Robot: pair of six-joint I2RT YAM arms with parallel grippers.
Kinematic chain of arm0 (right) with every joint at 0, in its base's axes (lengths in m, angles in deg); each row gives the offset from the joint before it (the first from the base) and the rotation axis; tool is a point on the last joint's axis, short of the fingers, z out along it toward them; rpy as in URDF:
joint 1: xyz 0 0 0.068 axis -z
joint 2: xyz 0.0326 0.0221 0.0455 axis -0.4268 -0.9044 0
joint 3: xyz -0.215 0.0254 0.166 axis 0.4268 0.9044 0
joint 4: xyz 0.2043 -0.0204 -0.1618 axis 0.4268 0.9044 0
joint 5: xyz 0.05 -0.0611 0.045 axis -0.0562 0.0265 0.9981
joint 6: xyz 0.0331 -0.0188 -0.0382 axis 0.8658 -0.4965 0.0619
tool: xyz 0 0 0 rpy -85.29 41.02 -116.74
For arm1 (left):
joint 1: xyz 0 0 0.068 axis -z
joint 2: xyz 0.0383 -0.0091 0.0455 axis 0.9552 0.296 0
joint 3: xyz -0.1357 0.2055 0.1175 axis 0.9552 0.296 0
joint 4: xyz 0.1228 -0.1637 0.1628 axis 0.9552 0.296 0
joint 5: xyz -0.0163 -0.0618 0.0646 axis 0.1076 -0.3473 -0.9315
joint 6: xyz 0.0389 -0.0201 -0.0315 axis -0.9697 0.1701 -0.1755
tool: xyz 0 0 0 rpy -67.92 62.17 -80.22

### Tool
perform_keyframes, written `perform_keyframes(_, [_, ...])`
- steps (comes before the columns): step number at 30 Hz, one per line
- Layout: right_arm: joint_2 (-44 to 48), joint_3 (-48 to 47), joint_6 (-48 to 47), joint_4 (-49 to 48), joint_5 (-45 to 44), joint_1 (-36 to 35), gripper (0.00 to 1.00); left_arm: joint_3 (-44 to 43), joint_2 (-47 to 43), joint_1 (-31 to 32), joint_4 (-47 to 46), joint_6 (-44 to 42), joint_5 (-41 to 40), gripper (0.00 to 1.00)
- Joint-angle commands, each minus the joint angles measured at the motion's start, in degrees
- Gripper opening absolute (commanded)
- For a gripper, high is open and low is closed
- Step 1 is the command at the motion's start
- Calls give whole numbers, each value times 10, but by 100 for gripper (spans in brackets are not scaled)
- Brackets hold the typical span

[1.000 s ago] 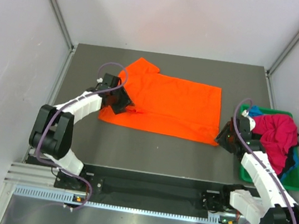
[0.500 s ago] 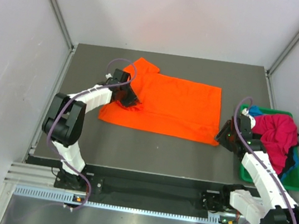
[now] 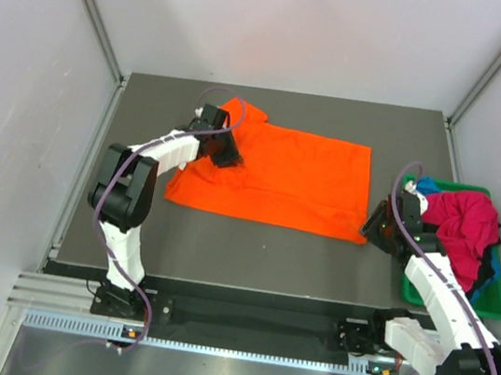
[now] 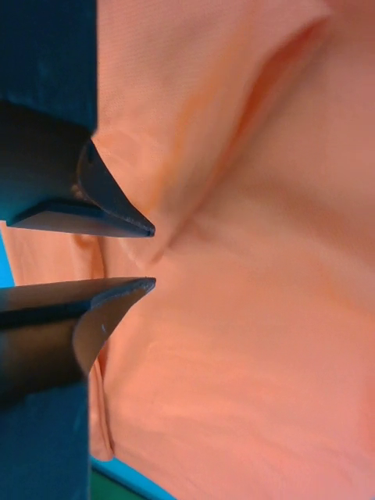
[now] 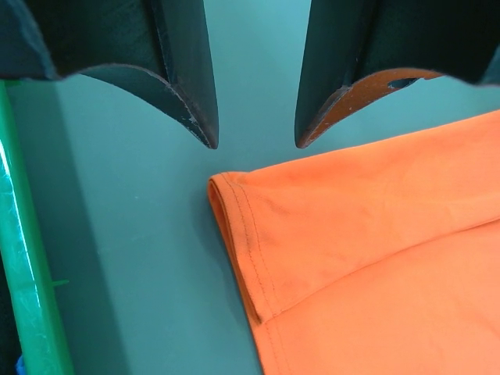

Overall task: Fold and stack the t-shirts
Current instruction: Fold the tshirt

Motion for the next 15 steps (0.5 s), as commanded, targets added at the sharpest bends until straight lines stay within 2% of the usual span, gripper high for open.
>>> perform_keyframes(1, [-4, -25, -10, -14, 2, -3, 44, -74, -29, 3, 40, -86, -48, 37])
perform_keyframes(4, [-16, -21, -12, -14, 20, -3, 44, -130, -36, 3, 103, -133, -85, 39])
perform_keyframes(7, [-39, -11, -12, -24, 33, -3, 43, -135, -55, 3, 173, -150, -112, 39])
perform_keyframes(11, [-73, -16, -16, -28, 30, -3, 38, -58, -106, 2, 196, -152, -123, 40])
perform_keyframes(12, [-85, -18, -19, -26, 32, -2, 36, -19, -119, 0, 198, -151, -146, 44])
perform_keyframes(15, [-102, -24, -22, -15, 19, -3, 35, 38, -166, -38, 210, -144, -160, 49])
